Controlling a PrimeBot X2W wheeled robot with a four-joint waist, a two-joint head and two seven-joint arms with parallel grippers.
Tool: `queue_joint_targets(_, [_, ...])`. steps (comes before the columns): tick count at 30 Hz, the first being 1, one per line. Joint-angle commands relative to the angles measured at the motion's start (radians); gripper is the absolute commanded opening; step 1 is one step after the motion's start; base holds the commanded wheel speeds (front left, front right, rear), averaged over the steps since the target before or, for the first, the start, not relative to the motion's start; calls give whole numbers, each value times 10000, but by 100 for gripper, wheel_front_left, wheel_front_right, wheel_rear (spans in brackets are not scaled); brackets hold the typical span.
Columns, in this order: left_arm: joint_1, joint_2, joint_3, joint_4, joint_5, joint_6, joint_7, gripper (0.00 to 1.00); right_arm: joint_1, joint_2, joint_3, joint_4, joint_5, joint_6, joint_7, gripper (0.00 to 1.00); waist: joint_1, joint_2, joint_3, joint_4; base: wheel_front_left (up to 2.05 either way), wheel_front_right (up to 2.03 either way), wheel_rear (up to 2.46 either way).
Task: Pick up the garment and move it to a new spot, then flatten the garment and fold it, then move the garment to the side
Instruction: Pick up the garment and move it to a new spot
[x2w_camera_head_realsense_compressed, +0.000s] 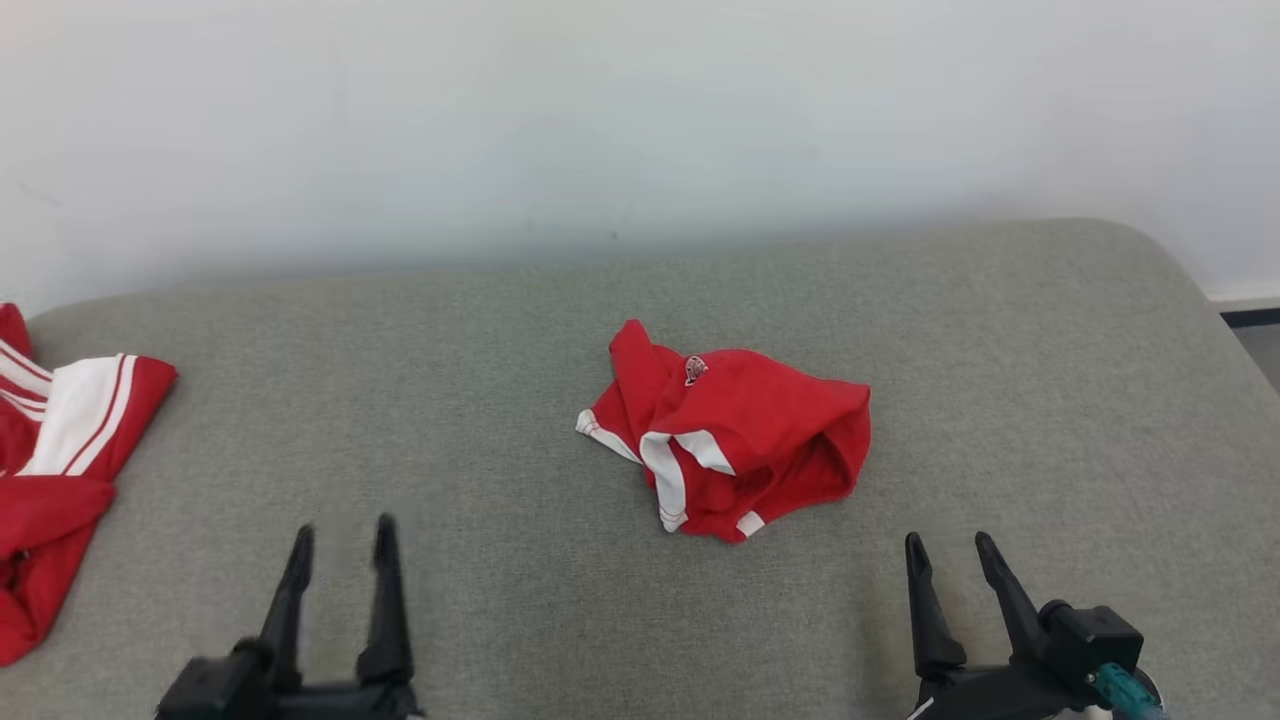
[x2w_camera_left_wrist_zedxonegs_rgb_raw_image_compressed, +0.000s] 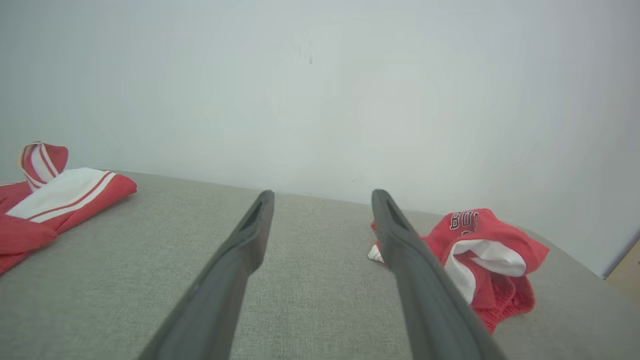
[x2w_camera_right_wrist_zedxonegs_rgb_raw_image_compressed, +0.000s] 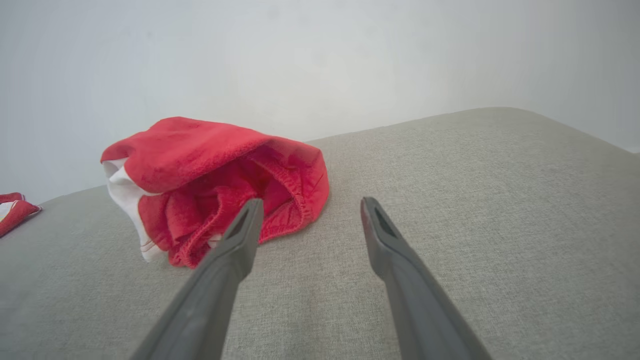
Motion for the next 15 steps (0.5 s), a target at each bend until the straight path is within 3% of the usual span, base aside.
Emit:
queue_joint_targets(1, [183, -46, 160, -109, 29, -15, -30, 100, 156, 9, 15, -50, -58, -21, -48, 100, 1, 0, -150, 149, 0, 0, 0])
queue_joint_targets(7, [1437, -158, 962, -62, 1282, -238, -32, 100, 589, 12, -114, -314, -433, -21, -48, 100, 1, 0, -244, 127, 0, 0, 0])
queue_joint_targets(15, [1912, -224, 1306, 804, 1765, -523, -34, 100, 855, 10, -258, -462, -515, -21, 116, 100, 1, 0, -199, -25, 0, 0, 0])
